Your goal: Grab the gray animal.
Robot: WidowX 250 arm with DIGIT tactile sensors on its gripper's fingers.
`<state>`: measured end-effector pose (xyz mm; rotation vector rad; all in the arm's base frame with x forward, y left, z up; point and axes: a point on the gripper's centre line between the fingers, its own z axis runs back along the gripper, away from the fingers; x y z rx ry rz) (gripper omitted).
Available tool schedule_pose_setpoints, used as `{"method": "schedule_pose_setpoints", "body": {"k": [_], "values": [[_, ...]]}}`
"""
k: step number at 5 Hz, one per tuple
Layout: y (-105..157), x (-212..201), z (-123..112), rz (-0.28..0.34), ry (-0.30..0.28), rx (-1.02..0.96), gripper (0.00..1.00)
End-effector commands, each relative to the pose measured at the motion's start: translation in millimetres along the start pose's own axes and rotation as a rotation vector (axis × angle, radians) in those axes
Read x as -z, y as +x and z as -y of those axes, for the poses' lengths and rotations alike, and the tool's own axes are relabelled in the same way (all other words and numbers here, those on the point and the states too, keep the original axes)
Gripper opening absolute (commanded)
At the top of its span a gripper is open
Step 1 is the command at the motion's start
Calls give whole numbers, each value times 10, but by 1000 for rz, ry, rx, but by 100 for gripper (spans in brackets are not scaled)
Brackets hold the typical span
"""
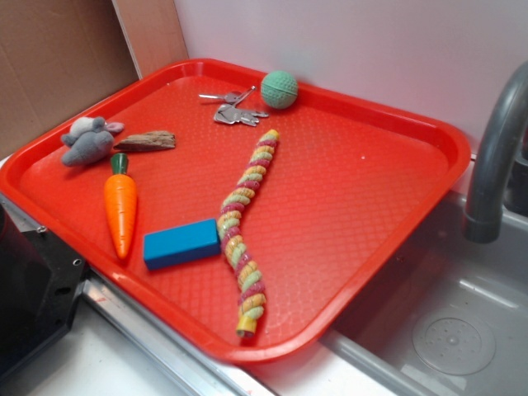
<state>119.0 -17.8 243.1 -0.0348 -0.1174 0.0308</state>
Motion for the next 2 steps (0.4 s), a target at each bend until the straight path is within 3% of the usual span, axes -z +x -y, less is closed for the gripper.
{"method": "schedule_pose_setpoints", "body": {"k": [1, 2], "values": [[0, 0, 0, 0, 0, 0, 100], [-171, 465, -518, -62, 1, -255, 100]]}}
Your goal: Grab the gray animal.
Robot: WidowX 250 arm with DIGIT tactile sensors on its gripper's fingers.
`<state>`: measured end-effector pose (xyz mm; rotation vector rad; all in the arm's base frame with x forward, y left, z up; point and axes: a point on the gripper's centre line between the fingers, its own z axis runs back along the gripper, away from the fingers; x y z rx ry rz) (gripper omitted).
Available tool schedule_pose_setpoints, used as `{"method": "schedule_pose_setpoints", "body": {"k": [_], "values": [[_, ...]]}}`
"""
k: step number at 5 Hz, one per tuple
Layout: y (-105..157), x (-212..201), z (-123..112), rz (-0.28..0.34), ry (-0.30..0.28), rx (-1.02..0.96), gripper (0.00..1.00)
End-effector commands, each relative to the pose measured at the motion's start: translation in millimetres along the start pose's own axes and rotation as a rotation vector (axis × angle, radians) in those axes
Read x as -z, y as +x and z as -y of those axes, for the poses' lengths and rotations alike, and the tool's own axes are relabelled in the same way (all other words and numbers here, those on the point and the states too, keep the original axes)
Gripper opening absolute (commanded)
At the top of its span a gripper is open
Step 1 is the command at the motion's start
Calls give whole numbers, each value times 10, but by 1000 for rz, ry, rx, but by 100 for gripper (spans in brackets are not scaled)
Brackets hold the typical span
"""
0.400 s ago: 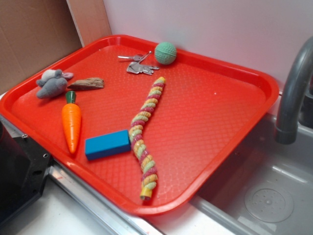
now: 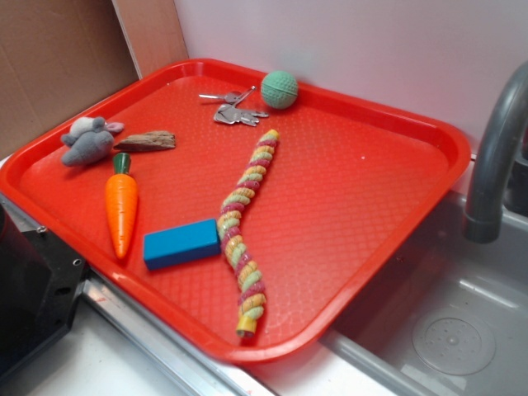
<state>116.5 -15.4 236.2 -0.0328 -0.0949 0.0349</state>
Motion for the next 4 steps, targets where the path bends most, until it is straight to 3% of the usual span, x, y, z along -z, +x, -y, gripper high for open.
{"method": "schedule_pose_setpoints", "body": {"k": [1, 2, 3, 4], "values": [[-136, 779, -813, 15, 18, -497, 100], [45, 1143, -1051, 41, 33, -603, 100], [380, 1418, -1192, 22, 76, -501, 100], [527, 1588, -1317, 46, 99, -485, 100]]}}
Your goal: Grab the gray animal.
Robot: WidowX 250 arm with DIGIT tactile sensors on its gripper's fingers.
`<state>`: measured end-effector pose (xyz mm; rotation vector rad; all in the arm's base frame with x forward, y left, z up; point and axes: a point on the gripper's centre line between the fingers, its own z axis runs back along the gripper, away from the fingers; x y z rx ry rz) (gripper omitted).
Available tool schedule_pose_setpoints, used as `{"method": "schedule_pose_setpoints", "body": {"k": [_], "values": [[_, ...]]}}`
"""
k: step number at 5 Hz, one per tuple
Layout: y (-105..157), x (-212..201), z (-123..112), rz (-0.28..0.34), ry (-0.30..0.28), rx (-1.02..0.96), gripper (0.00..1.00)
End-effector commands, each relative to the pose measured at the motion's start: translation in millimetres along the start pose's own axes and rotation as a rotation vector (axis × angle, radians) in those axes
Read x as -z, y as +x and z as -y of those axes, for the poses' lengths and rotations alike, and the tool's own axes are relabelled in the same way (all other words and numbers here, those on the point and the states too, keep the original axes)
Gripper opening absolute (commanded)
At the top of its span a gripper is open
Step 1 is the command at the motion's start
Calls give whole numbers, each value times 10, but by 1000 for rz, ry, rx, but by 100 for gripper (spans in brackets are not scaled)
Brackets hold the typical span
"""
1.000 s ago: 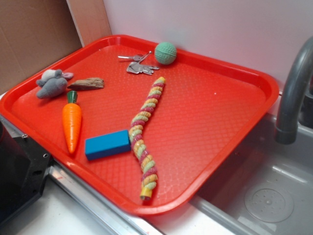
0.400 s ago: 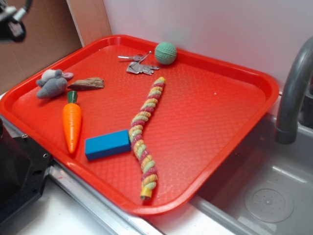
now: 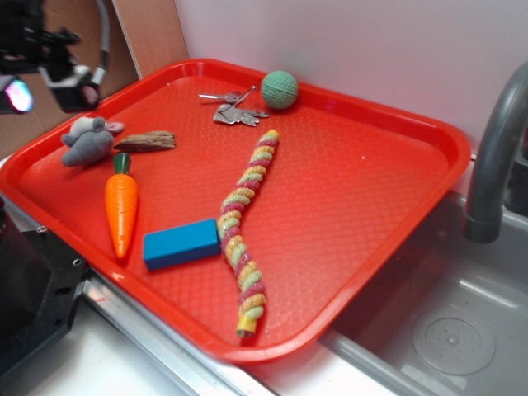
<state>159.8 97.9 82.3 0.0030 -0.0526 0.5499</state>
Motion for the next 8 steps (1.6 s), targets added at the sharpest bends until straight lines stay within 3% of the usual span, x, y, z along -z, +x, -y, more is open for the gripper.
{"method": "schedule_pose_setpoints", "body": {"k": [1, 2, 3, 6, 7, 8], "values": [[294, 219, -111, 61, 0, 12, 100], [12, 460, -222, 14, 25, 39, 100], [-69, 658, -253, -7, 28, 83, 100], [-80, 769, -270, -47, 46, 187, 100], [-181, 792, -314, -56, 58, 203, 0], [-236, 738, -345, -49, 55, 233, 0]]}}
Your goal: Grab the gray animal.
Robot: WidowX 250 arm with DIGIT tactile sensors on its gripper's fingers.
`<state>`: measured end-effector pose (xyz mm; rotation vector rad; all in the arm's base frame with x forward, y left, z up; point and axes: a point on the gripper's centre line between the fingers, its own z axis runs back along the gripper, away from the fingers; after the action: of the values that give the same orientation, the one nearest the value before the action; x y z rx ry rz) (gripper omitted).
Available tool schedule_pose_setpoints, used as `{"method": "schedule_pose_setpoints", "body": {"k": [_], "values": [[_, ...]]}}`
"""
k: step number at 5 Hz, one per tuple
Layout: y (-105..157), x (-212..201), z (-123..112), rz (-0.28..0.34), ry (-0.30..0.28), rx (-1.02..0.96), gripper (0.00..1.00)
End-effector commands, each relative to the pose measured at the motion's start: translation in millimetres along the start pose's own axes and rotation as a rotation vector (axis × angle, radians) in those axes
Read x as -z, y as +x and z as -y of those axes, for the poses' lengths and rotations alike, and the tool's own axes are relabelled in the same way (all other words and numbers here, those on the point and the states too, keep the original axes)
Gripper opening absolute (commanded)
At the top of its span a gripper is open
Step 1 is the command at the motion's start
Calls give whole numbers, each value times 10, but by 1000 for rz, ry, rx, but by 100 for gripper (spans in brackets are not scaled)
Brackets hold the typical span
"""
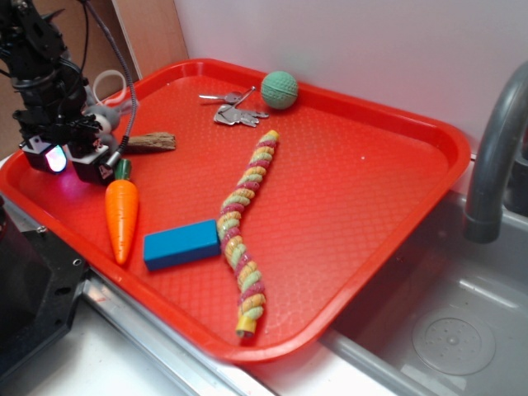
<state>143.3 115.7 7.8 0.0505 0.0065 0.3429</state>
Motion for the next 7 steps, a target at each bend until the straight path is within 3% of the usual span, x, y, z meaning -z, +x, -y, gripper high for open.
{"method": "schedule_pose_setpoints", "body": {"k": [1, 2, 3, 4, 5, 6, 7], "values": [[-311, -240, -120, 16, -3, 122, 0], [45, -762, 343, 32, 19, 182, 0], [498, -1274, 522, 52, 29, 168, 0], [639, -1324, 504, 62, 14, 106, 100], [585, -1136, 401, 47, 25, 279, 100], [286, -1072, 226, 96, 99, 319, 100], [118, -1001, 229, 92, 162, 70, 100]]}}
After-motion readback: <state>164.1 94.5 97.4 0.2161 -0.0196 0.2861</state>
